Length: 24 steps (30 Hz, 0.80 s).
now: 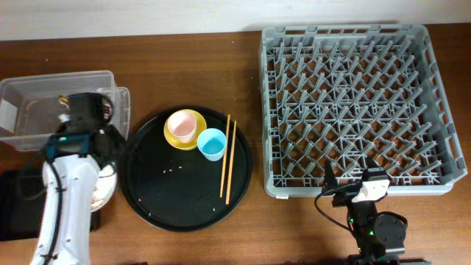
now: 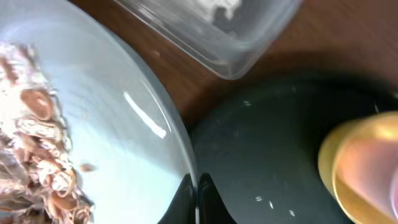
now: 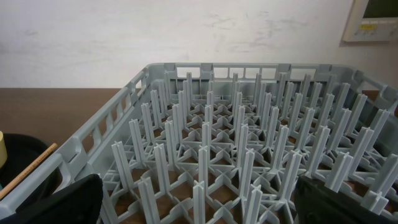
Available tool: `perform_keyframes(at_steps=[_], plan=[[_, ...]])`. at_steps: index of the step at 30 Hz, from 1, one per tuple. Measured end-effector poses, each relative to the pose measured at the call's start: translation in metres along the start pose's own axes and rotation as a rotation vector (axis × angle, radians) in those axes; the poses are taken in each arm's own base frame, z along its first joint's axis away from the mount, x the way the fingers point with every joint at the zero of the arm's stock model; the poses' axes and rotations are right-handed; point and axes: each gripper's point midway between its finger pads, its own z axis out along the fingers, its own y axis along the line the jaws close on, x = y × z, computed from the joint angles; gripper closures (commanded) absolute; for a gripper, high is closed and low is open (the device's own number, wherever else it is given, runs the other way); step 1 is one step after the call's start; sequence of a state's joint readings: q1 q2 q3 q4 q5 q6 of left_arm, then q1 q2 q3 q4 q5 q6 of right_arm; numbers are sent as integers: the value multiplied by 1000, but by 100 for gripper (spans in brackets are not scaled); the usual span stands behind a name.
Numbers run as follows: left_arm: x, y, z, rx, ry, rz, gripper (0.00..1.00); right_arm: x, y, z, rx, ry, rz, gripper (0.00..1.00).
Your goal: Sort waste into correct bins and load items into the dishwasher rack
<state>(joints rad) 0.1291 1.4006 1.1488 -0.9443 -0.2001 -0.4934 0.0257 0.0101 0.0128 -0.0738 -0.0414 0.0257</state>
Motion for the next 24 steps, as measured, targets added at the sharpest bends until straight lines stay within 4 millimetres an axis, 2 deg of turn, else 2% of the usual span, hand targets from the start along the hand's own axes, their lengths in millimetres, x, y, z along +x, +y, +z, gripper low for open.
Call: perform_keyframes(at_steps=[2, 3, 6, 9, 12, 13, 15, 17, 21, 24], plan=[[-25, 19, 4, 8, -55, -83, 99, 0, 0, 0, 0, 0, 0, 1], [-33, 24, 5, 11, -75, -106, 99, 0, 0, 0, 0, 0, 0, 2], [-71, 43, 4, 46, -193, -203, 99, 0, 0, 0, 0, 0, 0, 2], [-91, 52, 2, 87, -251, -268, 99, 0, 0, 0, 0, 0, 1, 2], [-95, 68, 3, 133, -237, -376, 99, 0, 0, 0, 0, 0, 1, 2], [-97, 81, 3, 179, -221, -448, 99, 0, 0, 0, 0, 0, 0, 2], [-98, 92, 2, 250, -202, -516, 100, 0, 0, 0, 0, 0, 1, 2], [-101, 111, -1, 307, -198, -597, 99, 0, 0, 0, 0, 0, 1, 2], [-104, 108, -12, 468, -176, -633, 99, 0, 0, 0, 0, 0, 0, 2], [-104, 101, -15, 514, -163, -630, 100, 0, 0, 0, 0, 0, 0, 2]])
